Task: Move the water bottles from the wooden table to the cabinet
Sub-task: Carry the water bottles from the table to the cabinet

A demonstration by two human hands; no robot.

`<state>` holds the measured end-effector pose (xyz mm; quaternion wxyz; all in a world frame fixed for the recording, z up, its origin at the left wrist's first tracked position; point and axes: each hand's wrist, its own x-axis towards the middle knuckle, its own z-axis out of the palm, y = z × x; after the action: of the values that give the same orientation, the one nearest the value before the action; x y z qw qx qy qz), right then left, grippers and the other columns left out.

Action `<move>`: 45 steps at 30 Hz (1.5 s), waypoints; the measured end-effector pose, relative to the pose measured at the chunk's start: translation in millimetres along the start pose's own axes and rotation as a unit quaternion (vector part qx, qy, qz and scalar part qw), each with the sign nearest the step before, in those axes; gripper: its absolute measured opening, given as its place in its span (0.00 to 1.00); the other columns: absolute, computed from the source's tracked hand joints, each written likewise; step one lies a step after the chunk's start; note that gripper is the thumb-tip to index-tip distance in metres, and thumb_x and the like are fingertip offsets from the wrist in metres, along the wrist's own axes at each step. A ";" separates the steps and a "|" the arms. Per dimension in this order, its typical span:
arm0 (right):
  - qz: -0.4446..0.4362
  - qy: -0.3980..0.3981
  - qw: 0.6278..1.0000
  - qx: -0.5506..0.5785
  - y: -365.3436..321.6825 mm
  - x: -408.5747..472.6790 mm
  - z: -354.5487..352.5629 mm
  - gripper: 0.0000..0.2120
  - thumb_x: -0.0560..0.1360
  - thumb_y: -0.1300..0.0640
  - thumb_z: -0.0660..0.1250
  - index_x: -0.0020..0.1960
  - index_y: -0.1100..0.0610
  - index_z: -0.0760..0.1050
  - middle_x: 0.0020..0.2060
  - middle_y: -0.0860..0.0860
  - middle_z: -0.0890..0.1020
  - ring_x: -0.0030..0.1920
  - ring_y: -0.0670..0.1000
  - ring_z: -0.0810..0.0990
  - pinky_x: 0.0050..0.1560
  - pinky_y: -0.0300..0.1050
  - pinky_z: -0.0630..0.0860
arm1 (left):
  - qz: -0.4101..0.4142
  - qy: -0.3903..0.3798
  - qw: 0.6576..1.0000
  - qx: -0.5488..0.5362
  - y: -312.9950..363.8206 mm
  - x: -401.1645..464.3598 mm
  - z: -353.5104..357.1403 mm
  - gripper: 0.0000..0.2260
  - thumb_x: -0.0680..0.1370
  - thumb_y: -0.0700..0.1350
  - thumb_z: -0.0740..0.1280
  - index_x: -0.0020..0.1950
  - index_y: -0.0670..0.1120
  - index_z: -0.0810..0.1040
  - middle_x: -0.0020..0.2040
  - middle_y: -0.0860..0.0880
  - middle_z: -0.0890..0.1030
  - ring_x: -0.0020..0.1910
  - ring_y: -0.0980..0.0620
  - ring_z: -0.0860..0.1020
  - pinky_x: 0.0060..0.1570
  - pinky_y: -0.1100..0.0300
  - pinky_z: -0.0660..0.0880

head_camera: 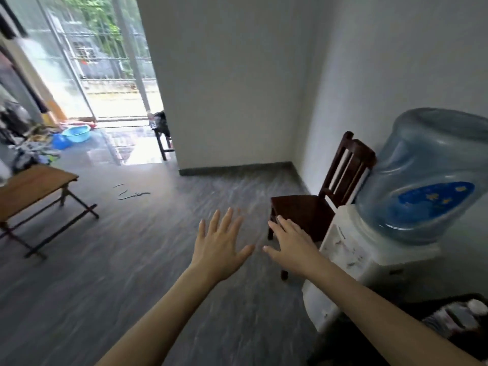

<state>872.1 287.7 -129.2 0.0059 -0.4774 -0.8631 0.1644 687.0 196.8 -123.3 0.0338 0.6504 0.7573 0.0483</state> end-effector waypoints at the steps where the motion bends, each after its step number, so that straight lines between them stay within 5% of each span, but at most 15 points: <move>1: -0.025 -0.010 1.000 -0.006 -12.5 8.3 3.9 0.36 0.79 0.37 0.58 0.81 0.49 0.50 0.81 0.53 0.50 0.80 0.55 0.48 0.78 0.56 0.52 | -0.028 -0.001 1.000 0.002 -13.3 -8.4 -0.7 0.35 0.81 0.69 0.52 0.84 0.55 0.47 0.85 0.49 0.44 0.84 0.44 0.42 0.80 0.39 0.41; 9: -0.217 -0.066 0.974 -0.024 -152.2 36.7 42.6 0.35 0.79 0.39 0.59 0.81 0.50 0.51 0.81 0.54 0.52 0.80 0.55 0.50 0.79 0.55 0.51 | -0.265 0.009 0.964 0.031 -117.9 -129.8 -16.8 0.35 0.81 0.70 0.51 0.84 0.55 0.50 0.85 0.49 0.44 0.84 0.43 0.42 0.79 0.38 0.41; 18: -0.356 -0.058 0.932 -0.033 -305.6 1.5 75.0 0.36 0.77 0.38 0.56 0.81 0.49 0.51 0.81 0.53 0.49 0.80 0.57 0.47 0.76 0.62 0.47 | -0.443 0.021 0.895 0.039 -197.6 -257.9 -36.2 0.34 0.81 0.68 0.53 0.84 0.55 0.52 0.85 0.49 0.45 0.84 0.43 0.44 0.79 0.38 0.43; 34: -0.414 -0.119 0.902 -0.024 -441.6 -41.2 106.7 0.36 0.78 0.37 0.56 0.80 0.49 0.51 0.81 0.54 0.49 0.80 0.57 0.47 0.77 0.64 0.49 | -0.492 0.032 0.869 0.049 -294.8 -371.9 -67.9 0.33 0.82 0.68 0.53 0.83 0.55 0.53 0.85 0.50 0.45 0.84 0.44 0.44 0.79 0.39 0.43; 45: -0.423 -0.133 0.896 -0.031 -503.7 -16.1 123.3 0.35 0.78 0.38 0.56 0.80 0.50 0.52 0.81 0.55 0.50 0.80 0.58 0.47 0.77 0.64 0.50 | -0.510 0.026 0.860 0.023 -346.9 -373.6 -72.8 0.33 0.82 0.68 0.52 0.84 0.55 0.51 0.85 0.50 0.43 0.84 0.45 0.43 0.80 0.39 0.42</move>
<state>446.1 -6.7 -97.7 -0.0546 -0.0405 -0.9810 0.1818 394.7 -226.4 -95.9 0.0194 0.1726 0.9845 0.0235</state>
